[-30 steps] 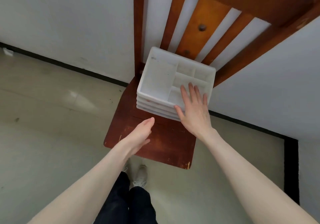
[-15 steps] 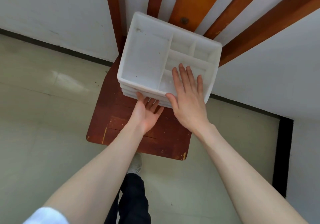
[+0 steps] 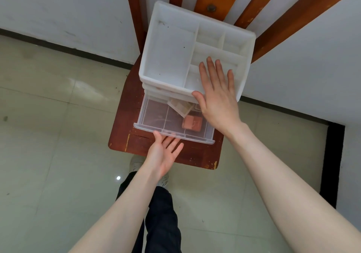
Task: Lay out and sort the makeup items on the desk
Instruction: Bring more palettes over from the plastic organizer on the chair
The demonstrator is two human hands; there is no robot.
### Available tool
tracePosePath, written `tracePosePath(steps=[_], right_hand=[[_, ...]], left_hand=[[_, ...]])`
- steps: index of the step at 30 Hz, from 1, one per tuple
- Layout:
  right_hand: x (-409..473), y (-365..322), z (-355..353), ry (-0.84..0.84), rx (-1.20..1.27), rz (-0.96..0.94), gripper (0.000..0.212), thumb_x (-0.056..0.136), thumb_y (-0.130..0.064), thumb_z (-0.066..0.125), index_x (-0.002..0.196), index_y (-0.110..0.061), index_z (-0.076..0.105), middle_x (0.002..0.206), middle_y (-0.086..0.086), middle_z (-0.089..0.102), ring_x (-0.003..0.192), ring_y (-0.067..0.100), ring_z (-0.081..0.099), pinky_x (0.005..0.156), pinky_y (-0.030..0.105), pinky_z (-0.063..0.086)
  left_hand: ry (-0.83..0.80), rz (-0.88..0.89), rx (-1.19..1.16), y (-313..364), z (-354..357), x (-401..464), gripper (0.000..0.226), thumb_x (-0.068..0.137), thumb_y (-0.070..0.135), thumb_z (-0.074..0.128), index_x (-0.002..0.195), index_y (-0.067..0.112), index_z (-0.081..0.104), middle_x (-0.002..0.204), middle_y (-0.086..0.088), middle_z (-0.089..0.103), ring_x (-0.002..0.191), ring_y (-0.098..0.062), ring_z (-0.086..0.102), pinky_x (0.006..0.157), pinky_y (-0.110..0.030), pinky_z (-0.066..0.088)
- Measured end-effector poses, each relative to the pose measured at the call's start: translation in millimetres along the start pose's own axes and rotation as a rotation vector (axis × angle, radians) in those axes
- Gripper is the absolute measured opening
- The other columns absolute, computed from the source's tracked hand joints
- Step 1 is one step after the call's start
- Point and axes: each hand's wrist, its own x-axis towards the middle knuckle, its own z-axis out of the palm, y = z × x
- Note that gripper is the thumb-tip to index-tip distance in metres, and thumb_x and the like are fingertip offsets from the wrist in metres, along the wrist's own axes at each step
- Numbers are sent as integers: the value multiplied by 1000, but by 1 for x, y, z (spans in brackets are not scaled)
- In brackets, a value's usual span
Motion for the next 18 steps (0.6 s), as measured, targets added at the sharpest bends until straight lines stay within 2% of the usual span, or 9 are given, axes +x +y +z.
tracePosePath(steps=[7, 11, 13, 15, 18], right_hand=[[0, -1, -2, -18, -19, 8, 63, 99, -42, 28, 150, -15, 2, 158, 7, -2, 146, 22, -7, 113, 37, -15], [-3, -2, -5, -14, 50, 1, 64, 99, -38, 35, 150, -15, 4, 158, 9, 0, 146, 23, -4, 114, 38, -12], [-12, -3, -7, 60, 173, -2, 65, 97, -33, 43, 149, -12, 10, 157, 12, 6, 146, 25, 2, 115, 39, -6], [-33, -7, -6, 192, 330, 42, 61, 95, -26, 49, 147, -9, 22, 155, 15, 17, 144, 24, 11, 118, 38, 2], [-78, -19, 5, 328, 536, 171, 41, 94, -15, 48, 133, -3, 47, 144, 13, 40, 134, 20, 33, 115, 22, 18]], left_hand=[[2, -4, 32, -4, -12, -7, 53, 100, 41, 21, 135, 5, 39, 140, -14, 44, 128, -28, 44, 97, -40, 42], [38, -25, 129, 3, -14, -10, 52, 101, 38, 22, 137, 4, 37, 140, -15, 44, 128, -28, 45, 97, -39, 42], [66, -41, 206, 7, -14, -18, 49, 102, 35, 25, 137, 3, 37, 139, -16, 46, 125, -30, 47, 94, -38, 44], [102, -24, 356, 11, -13, -29, 43, 102, 28, 32, 135, 2, 40, 131, -16, 52, 114, -30, 56, 88, -36, 48], [176, 198, 715, 17, -6, -44, 28, 98, 17, 44, 120, 4, 53, 102, -9, 65, 88, -21, 65, 75, -29, 54]])
